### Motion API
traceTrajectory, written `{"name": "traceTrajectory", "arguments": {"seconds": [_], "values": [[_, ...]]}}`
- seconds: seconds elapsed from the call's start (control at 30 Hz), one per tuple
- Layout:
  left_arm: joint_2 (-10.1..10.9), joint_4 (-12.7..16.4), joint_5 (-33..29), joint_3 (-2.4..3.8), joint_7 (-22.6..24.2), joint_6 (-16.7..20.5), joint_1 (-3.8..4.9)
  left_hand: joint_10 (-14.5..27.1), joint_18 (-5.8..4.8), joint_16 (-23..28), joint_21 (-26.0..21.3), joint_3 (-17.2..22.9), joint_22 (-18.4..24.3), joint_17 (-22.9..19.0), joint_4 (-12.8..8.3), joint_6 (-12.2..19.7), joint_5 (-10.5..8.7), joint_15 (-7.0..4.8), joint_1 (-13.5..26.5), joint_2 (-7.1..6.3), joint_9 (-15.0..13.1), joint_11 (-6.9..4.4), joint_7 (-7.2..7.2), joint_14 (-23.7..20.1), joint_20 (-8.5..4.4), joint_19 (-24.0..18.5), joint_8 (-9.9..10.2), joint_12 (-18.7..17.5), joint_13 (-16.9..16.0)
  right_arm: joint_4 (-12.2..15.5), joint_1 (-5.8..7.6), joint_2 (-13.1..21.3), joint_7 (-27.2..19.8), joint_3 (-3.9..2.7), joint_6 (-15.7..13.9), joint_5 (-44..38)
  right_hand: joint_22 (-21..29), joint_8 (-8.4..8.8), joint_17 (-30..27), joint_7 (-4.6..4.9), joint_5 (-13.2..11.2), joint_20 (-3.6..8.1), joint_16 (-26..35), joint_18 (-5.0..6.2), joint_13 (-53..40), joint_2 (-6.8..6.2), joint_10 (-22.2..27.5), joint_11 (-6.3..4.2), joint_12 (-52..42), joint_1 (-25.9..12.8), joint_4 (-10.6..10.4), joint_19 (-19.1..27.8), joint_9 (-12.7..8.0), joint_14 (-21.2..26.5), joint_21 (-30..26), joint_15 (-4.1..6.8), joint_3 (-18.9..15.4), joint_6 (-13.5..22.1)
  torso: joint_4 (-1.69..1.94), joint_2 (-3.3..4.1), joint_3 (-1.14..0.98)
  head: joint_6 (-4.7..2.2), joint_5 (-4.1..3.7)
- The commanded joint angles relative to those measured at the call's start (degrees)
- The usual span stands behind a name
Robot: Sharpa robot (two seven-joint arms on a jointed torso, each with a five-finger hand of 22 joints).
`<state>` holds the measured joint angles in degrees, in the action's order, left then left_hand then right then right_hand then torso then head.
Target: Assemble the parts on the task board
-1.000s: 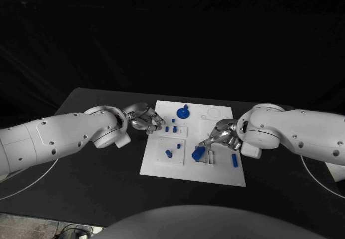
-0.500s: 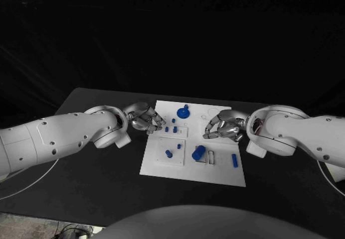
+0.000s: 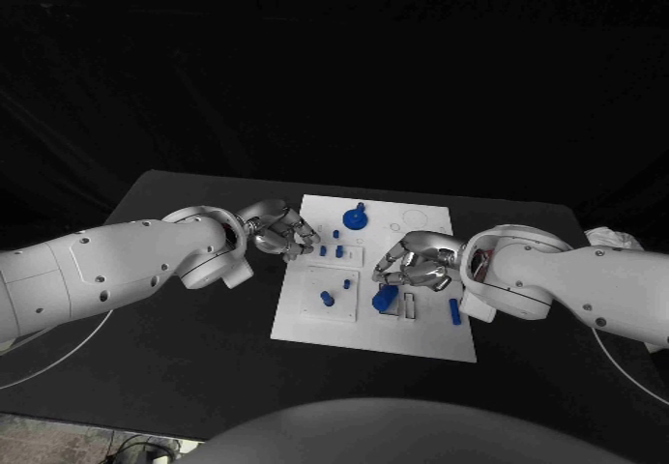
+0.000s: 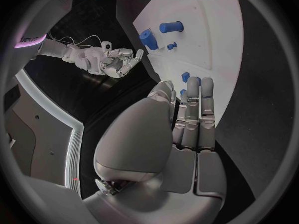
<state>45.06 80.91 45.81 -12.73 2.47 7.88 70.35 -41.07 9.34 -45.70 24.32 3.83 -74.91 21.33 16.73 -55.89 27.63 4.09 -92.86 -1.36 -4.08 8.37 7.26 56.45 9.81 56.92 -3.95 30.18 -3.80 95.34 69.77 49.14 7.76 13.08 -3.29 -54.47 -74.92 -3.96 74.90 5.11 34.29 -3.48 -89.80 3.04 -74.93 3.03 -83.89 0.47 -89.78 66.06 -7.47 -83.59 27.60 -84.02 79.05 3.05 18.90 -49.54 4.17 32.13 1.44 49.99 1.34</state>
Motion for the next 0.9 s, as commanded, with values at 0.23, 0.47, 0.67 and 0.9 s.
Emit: {"name": "traceTrajectory", "arguments": {"seconds": [0.23,0.47,0.67,0.9], "values": [[-0.02,0.22,0.08,0.04,0.67,0.07,0.00,-0.04,0.73,-0.19,0.27,0.32,-1.53,-0.05,-0.11,-0.04,0.35,0.34,-0.39,0.01,-0.05,0.32,0.27,-0.18,0.29,-0.26,-0.19,0.21,0.08,-1.80,-0.69,-2.23,-0.37,-0.01,4.17,-0.75,-11.27,0.32,15.10,0.38,3.06,-0.04,-0.20,-0.14,-15.07,-0.50,-6.11,-0.16,-0.22,-0.13,-0.05,0.63,-2.88,-5.98,-0.12,-0.25,1.53,-0.20,-0.01,-0.03,0.04,0.01,-0.09],[-0.08,0.20,0.08,0.04,0.59,-0.09,0.00,-0.04,0.73,-0.19,0.27,0.32,-1.53,-0.05,-0.11,-0.04,0.35,0.34,-0.39,0.01,-0.05,0.32,0.27,-0.18,0.29,-0.26,-0.19,0.21,0.08,-2.63,-1.21,-2.94,2.16,0.00,6.72,-0.86,-10.98,-0.05,15.10,0.77,2.84,-0.27,-0.20,0.05,-15.07,-0.79,-6.11,0.20,-0.22,-0.43,0.04,1.23,-3.67,-5.98,-0.90,-0.57,1.79,-0.98,-0.04,-0.01,0.03,0.01,0.10],[-0.09,0.16,0.08,0.04,0.44,-0.23,0.00,-0.13,0.73,-0.24,0.32,0.41,-1.54,-0.08,-0.10,-0.04,0.43,0.36,-0.45,-0.01,-0.05,0.34,0.28,-0.18,0.29,-0.28,-0.18,0.23,0.08,-2.82,-1.51,-3.02,3.24,0.00,7.53,-1.12,-10.91,-1.66,15.10,0.77,3.63,-0.56,-0.20,0.12,-15.07,-1.23,-6.11,0.36,-0.22,-0.08,1.35,1.47,-3.71,-5.98,-1.04,-0.78,2.15,-4.28,-0.08,0.01,0.02,0.01,0.04],[-0.18,0.10,0.08,0.04,0.20,-0.46,0.00,-0.13,0.73,-0.24,0.32,0.42,-1.54,-0.09,-0.10,-0.02,0.44,0.36,-0.45,-0.02,-0.05,0.35,0.28,-0.19,0.30,-0.28,-0.17,0.23,0.08,-2.99,-1.63,-3.05,4.43,0.00,7.63,-2.19,-10.77,-2.04,15.10,0.83,6.46,-0.62,-0.20,0.23,-15.07,-1.64,-6.11,0.41,-0.22,0.12,2.50,1.77,-3.78,-5.98,-1.37,-0.81,2.66,-4.85,-0.04,0.00,0.02,0.01,-0.05]]}}
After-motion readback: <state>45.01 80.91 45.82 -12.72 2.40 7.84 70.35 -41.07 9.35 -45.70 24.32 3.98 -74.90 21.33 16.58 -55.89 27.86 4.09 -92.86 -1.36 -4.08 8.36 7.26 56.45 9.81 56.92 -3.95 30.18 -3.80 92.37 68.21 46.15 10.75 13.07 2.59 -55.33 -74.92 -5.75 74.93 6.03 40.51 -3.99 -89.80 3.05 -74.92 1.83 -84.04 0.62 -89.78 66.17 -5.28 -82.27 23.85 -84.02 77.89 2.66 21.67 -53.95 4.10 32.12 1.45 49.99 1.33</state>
